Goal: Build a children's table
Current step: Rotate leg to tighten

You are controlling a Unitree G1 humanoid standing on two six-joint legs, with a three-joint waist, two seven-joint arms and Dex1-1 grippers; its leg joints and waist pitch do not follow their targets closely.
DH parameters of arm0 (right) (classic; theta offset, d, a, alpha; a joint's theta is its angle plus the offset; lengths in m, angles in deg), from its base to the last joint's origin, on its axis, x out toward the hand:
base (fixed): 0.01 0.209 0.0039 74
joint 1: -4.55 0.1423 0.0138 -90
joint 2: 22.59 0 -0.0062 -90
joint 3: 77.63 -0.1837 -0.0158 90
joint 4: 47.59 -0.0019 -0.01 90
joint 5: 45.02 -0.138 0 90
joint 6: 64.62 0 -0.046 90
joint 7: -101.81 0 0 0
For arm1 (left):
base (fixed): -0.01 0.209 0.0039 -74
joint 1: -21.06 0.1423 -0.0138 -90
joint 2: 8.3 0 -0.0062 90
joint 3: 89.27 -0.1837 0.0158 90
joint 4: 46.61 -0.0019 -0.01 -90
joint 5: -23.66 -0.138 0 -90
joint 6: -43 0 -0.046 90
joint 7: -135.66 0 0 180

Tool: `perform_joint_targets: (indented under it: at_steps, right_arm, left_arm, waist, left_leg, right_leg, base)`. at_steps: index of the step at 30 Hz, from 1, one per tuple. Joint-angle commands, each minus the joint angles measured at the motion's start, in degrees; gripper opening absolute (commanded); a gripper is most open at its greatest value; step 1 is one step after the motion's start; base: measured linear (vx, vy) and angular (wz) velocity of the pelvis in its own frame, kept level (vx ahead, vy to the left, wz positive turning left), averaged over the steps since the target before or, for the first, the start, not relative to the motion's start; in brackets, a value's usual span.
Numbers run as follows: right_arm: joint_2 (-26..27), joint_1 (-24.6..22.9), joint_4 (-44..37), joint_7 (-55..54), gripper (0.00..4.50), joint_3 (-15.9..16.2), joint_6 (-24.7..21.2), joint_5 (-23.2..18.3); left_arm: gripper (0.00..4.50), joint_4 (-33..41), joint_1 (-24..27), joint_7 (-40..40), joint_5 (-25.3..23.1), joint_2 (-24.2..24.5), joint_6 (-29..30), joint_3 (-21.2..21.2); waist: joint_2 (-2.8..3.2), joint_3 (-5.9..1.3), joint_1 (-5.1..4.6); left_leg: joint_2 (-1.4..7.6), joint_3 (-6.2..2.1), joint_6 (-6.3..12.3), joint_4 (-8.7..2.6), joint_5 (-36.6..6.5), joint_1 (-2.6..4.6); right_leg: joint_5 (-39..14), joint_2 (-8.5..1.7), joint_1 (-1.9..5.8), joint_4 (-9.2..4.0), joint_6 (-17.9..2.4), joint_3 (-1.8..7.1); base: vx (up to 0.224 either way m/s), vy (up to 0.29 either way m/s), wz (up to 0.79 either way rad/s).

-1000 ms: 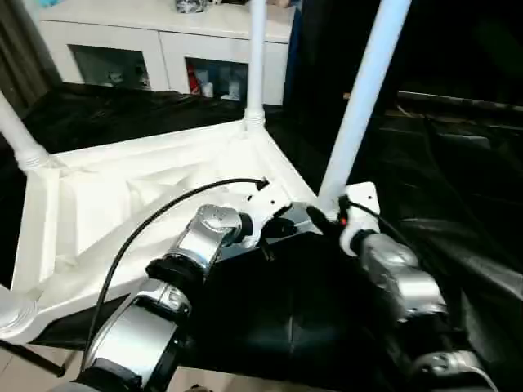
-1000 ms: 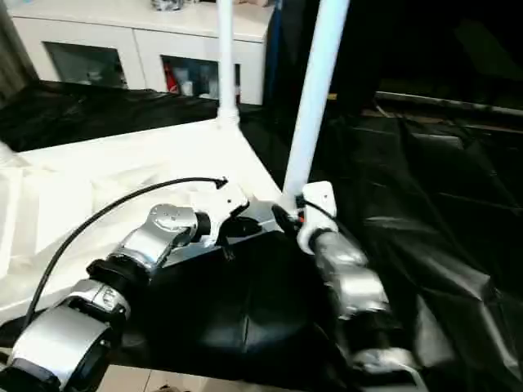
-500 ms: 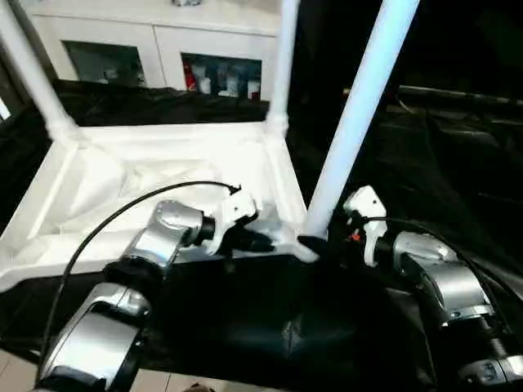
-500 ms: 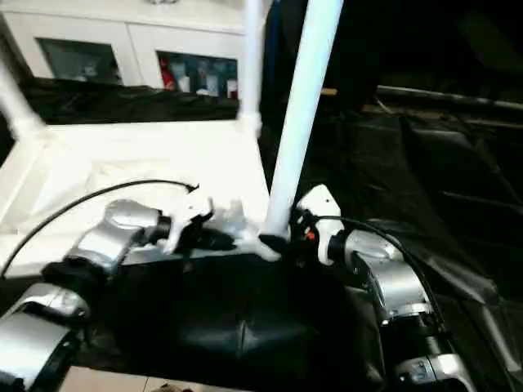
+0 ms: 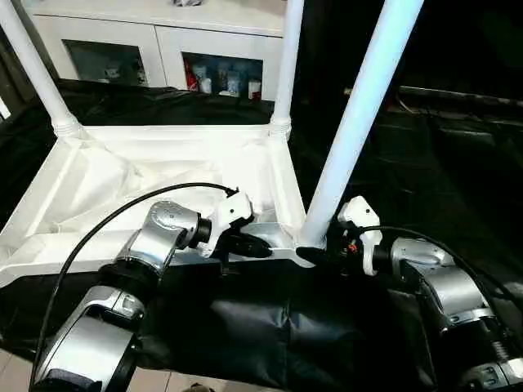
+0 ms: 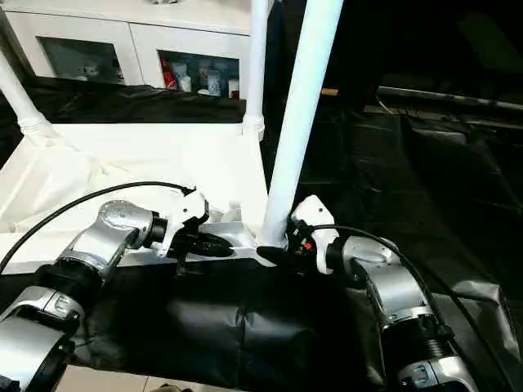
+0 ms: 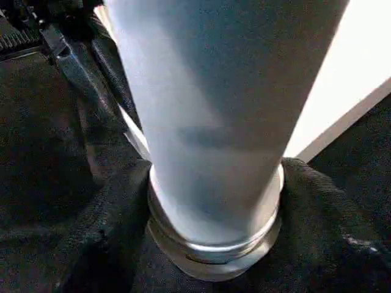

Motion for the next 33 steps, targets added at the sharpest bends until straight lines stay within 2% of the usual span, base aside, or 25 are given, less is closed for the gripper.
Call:
perform_joint_targets:
  at_steps: [1, 6, 7, 8, 10, 11, 14, 15, 16, 17, 18, 19, 21, 22, 24, 25, 27, 29, 30, 31, 33]
  right_arm:
    - [0.0, -0.2, -0.6, 0.8, 2.82, 0.1, -0.3, -0.6]
    - [1.1, -0.9, -0.1, -0.5, 2.76, -0.4, -0.6, -0.9]
    - [3.4, -0.3, 2.4, -6.0, 2.76, -1.8, -0.8, -0.1]
    - [3.4, -0.3, 2.4, -6.0, 2.75, -1.8, -0.8, -0.1]
    - [6.8, 0.6, 5.8, -14.2, 2.75, -3.7, -1.1, 1.2]
    - [7.5, 0.7, 6.3, -15.4, 2.75, -3.9, -1.1, 1.3]
    - [12.1, 1.9, 9.0, -24.4, 2.75, -6.8, -2.2, 1.2]
    - [15.8, 3.5, 11.3, -31.4, 2.75, -8.6, -2.0, 1.3]
    - [17.1, 4.1, 12.1, -33.8, 2.75, -9.3, -2.1, 1.2]
    - [18.8, 5.1, 13.4, -37.0, 2.75, -9.9, -1.6, 1.5]
    - [18.8, 5.2, 13.4, -37.1, 2.75, -9.9, -1.5, 1.5]
    - [19.6, 5.8, 14.1, -38.4, 2.75, -9.8, -1.3, 1.8]
    - [20.9, 6.7, 15.5, -40.7, 2.75, -9.3, -0.3, 3.1]
    - [21.2, 7.1, 16.0, -40.6, 2.75, -8.1, 0.8, 4.1]
    - [21.3, 7.2, 16.2, -40.5, 2.75, -7.6, 1.5, 4.6]
    - [21.7, 7.2, 15.9, -39.3, 3.1, -7.5, 3.1, 4.8]
    - [21.0, 6.8, 14.7, -36.8, 3.44, -7.6, 5.1, 4.3]
    - [20.2, 6.6, 14.1, -35.3, 3.5, -7.3, 5.6, 4.2]
    - [18.4, 6.0, 12.9, -32.6, 3.8, -7.5, 6.2, 3.5]
    - [18.4, 6.0, 12.9, -32.6, 3.8, -7.5, 6.2, 3.5]
    - [14.4, 4.7, 9.8, -25.4, 3.93, -7.3, 5.9, 1.9]
  left_arm:
    - [0.0, 0.6, 1.0, 0.8, 1.1, 0.2, 0.7, 0.0]
    - [0.0, 0.7, 1.4, 0.7, 0.9, 0.1, 0.8, -0.2]
    - [0.0, 0.2, 1.3, -2.3, -0.2, -0.8, 0.4, -0.4]
    - [0.0, 0.2, 1.3, -2.3, -0.2, -0.8, 0.4, -0.4]
    - [0.0, -1.8, 0.5, -9.5, -2.3, -3.1, -0.4, -0.5]
    - [0.0, -2.5, 0.2, -11.1, -2.6, -3.6, -0.4, -0.4]
    - [0.0, -4.3, -0.9, -16.7, -3.6, -6.6, 0.4, -0.4]
    - [0.0, -5.7, -2.3, -21.5, -3.9, -10.1, 1.9, -0.1]
    - [0.0, -6.1, -2.8, -23.3, -4.0, -11.3, 2.5, 0.0]
    - [0.0, -6.8, -3.7, -26.0, -4.4, -13.1, 2.9, -0.2]
    - [0.0, -6.9, -3.7, -26.1, -4.4, -13.2, 2.9, -0.2]
    - [0.0, -7.3, -4.2, -27.7, -4.7, -14.2, 2.8, -0.4]
    - [0.0, -8.2, -4.9, -29.8, -5.4, -15.9, 2.3, -0.9]
    - [0.0, -8.5, -4.9, -29.9, -6.3, -16.4, 1.3, -1.8]
    - [0.0, -8.7, -4.9, -29.7, -6.6, -16.7, 1.0, -2.0]
    - [0.0, -9.4, -5.2, -30.0, -6.8, -16.8, 0.8, -1.7]
    - [0.0, -9.9, -5.2, -29.3, -7.0, -15.6, 0.6, -1.4]
    - [0.0, -10.0, -5.1, -29.1, -7.0, -15.1, 0.4, -1.3]
    - [0.0, -10.0, -4.8, -28.1, -6.9, -13.8, -0.1, -1.2]
    - [0.0, -10.0, -4.8, -28.1, -6.9, -13.8, -0.1, -1.2]
    - [0.0, -10.2, -4.3, -26.4, -7.3, -11.1, -3.6, -1.4]
  waist:
    - [-0.5, -3.38, 0.13]
    - [-0.53, -3.37, 0.14]
    - [-0.5, -3.33, -0.04]
    - [-0.49, -3.28, -0.12]
    - [-0.44, -3.14, -0.51]
    - [-0.73, -2.97, -0.81]
    - [-0.48, -2.93, -1.09]
    - [-0.48, -2.84, -1.55]
    - [-0.49, -2.88, -1.69]
    - [-0.52, -2.87, -1.68]
    - [-0.29, -2.85, -1.69]
    - [-0.46, -2.85, -1.72]
    - [-0.42, -2.91, -1.62]
    - [-0.37, -2.9, -1.57]
    - [-0.44, -3.0, -1.49]
    - [-0.03, -2.98, -1.44]
    - [-0.26, -3.07, -1.44]
    - [-0.21, -3.01, -1.37]
    - [-0.11, -3.04, -1.3]
    - [-0.11, -3.04, -1.3]
    - [-0.34, -3.12, -1.1]
  left_leg:
    - [3.91, -1.75, 2.03, -3.35, -12.1, 1.2]
    - [3.87, -1.77, 2.15, -3.34, -12.0, 1.12]
    - [3.88, -1.79, 1.83, -3.4, -12.5, 1.22]
    - [3.85, -1.84, 1.5, -3.46, -13.0, 1.22]
    - [3.83, -2.03, 0.36, -3.7, -14.8, 1.18]
    - [3.77, -2.1, -0.66, -3.88, -17.2, 1.47]
    - [3.86, -2.28, -1.92, -4.04, -19.5, 1.76]
    - [3.79, -2.47, -3.21, -4.24, -21.8, 1.89]
    - [3.78, -2.61, -3.56, -4.26, -22.4, 1.92]
    - [3.72, -2.58, -3.87, -4.16, -23.6, 2.28]
    - [3.73, -2.63, -3.93, -4.15, -23.8, 2.32]
    - [3.6, -2.69, -3.55, -4.2, -24.1, 2.11]
    - [3.57, -2.56, -3.24, -4.18, -23.5, 2.14]
    - [3.53, -2.57, -3.1, -4.19, -23.4, 2.07]
    - [3.54, -2.57, -2.64, -4.23, -22.4, 1.76]
    - [3.56, -2.56, -2.46, -4.25, -22.2, 1.77]
    - [3.53, -2.5, -2.12, -4.24, -21.8, 1.66]
    - [3.58, -2.46, -1.72, -4.22, -21.7, 1.63]
    - [3.58, -2.46, -1.45, -4.21, -21.5, 1.57]
    - [3.58, -2.46, -1.45, -4.21, -21.5, 1.57]
    - [3.6, -2.3, -0.29, -4.05, -20.1, 1.43]
  right_leg:
    - [-8.1, -4.15, 1.99, -3.55, -14.6, 2.72]
    - [-8.3, -4.21, 2.05, -3.56, -14.6, 2.7]
    - [-9.0, -4.19, 1.83, -3.62, -14.5, 2.75]
    - [-9.7, -4.21, 1.82, -3.71, -14.4, 2.76]
    - [-12.7, -4.31, 1.74, -4.02, -13.8, 2.76]
    - [-16.2, -4.24, 1.51, -4.48, -13.0, 2.71]
    - [-19.6, -4.35, 1.12, -4.92, -11.7, 2.86]
    - [-21.7, -4.24, 0.88, -5.1, -10.8, 2.81]
    - [-22.3, -4.3, 0.86, -5.11, -10.7, 2.76]
    - [-23.6, -4.35, 0.56, -5.47, -10.2, 2.78]
    - [-23.7, -4.43, 0.53, -5.51, -10.1, 2.83]
    - [-24.4, -4.4, 0.68, -5.79, -9.3, 2.79]
    - [-22.7, -4.25, 0.51, -5.8, -9.1, 2.89]
    - [-22.4, -4.28, 0.59, -5.8, -9.1, 2.89]
    - [-21.2, -4.29, 0.91, -5.65, -9.0, 2.86]
    - [-20.4, -4.27, 0.86, -5.58, -9.1, 2.89]
    - [-19.2, -4.22, 1.05, -5.48, -9.3, 2.87]
    - [-18.6, -4.23, 1.06, -5.46, -9.8, 2.88]
    - [-18.1, -4.19, 1.22, -5.39, -9.9, 2.84]
    - [-18.1, -4.19, 1.22, -5.39, -9.9, 2.84]
    - [-16.2, -4.21, 1.48, -5.22, -10.3, 2.88]
  base:
    - [0.0, 0.0, 0.0]
    - [0.0, 0.0, 0.0]
    - [0.0, 0.0, 0.0]
    - [0.0, 0.0, 0.0]
    - [0.0, 0.0, 0.0]
    - [0.0, 0.0, 0.0]
    - [0.0, 0.0, 0.0]
    - [0.0, 0.0, 0.0]
    - [0.0, 0.0, 0.0]
    - [0.0, 0.0, 0.0]
    - [0.0, 0.0, 0.0]
    - [0.0, 0.0, 0.0]
    - [0.0, 0.0, 0.0]
    - [0.0, 0.0, 0.0]
    - [0.0, 0.0, 0.0]
    - [0.0, 0.0, 0.0]
    - [0.0, 0.0, 0.0]
    - [0.0, 0.0, 0.0]
    - [0.0, 0.0, 0.0]
    - [0.0, 0.0, 0.0]
    - [0.0, 0.0, 0.0]
